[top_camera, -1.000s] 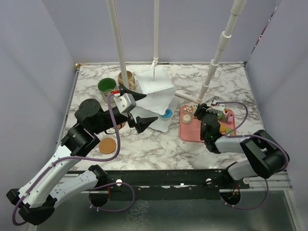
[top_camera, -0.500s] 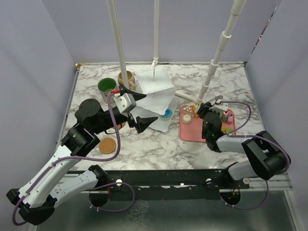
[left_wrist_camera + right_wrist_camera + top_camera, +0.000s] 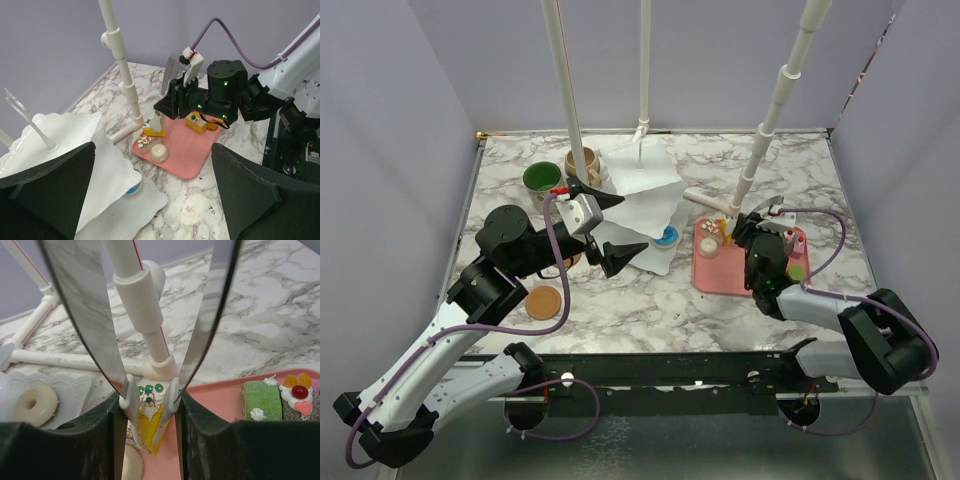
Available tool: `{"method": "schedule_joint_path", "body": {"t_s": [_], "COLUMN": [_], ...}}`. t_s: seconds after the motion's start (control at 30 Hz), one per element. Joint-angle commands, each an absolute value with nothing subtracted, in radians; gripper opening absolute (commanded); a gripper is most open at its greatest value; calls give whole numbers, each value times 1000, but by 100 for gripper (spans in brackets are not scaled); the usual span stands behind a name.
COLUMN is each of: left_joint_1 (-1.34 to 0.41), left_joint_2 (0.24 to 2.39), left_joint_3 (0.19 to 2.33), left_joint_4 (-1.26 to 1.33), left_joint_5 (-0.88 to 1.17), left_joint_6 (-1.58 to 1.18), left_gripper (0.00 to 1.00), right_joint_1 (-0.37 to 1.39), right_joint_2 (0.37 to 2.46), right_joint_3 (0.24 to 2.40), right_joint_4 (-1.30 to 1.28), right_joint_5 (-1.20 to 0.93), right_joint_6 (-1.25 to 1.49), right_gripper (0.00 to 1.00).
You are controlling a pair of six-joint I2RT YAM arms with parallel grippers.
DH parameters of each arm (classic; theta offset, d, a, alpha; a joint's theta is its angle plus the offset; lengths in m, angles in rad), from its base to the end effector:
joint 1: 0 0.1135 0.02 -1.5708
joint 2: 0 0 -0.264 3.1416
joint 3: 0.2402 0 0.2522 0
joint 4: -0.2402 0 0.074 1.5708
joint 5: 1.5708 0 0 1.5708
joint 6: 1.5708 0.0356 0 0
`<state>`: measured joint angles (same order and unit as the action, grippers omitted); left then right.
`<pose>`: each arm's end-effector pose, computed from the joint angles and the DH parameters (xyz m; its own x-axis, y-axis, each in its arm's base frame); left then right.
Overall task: Serve the afternoon tea
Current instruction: Pick up the desert from the tray, then place the desert on the desert table.
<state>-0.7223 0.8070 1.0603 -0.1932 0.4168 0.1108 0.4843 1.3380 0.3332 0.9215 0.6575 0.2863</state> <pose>0.1149 -0.1205 0.4300 0.1452 0.0069 -0.9894 0.8972 0.4207 0.1345 0.2251 0.0938 0.1873 -0.0225 0.2407 -0.9703 0.1843 0.9549 0.2327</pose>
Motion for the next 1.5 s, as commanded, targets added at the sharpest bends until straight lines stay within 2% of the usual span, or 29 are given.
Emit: {"method": "schedule_joint_path", "body": {"t_s": [0.0, 0.2, 0.43, 0.63, 1.03, 1.3, 1.47], "left_joint_1": [-726, -726, -723, -721, -651, -531, -446], "left_joint_2": [802, 838, 930, 1005, 1126, 1238, 1335], "left_joint_3": [1069, 1084, 1123, 1178, 1254, 1334, 1416], "left_joint_4": [-204, -204, -223, -235, -263, -272, -293], "left_joint_5": [407, 350, 185, 104, 28, 145, 341], "left_joint_6": [112, 67, 63, 75, 98, 120, 140], "left_gripper": [99, 99, 99, 99, 99, 99, 99], "right_joint_1": [484, 571, 814, 941, 983, 983, 983], "right_joint_2": [1202, 1037, 962, 1078, 1397, 1556, 1592], "right_joint_3": [307, 302, 346, 406, 480, 492, 461], "right_joint_4": [845, 702, 599, 677, 993, 1153, 1176], "right_joint_5": [574, 571, 621, 605, 465, 493, 507], "right_joint_6": [237, 210, 218, 242, 237, 201, 201], "right_gripper": [21, 17, 17, 17, 17, 17, 18]}}
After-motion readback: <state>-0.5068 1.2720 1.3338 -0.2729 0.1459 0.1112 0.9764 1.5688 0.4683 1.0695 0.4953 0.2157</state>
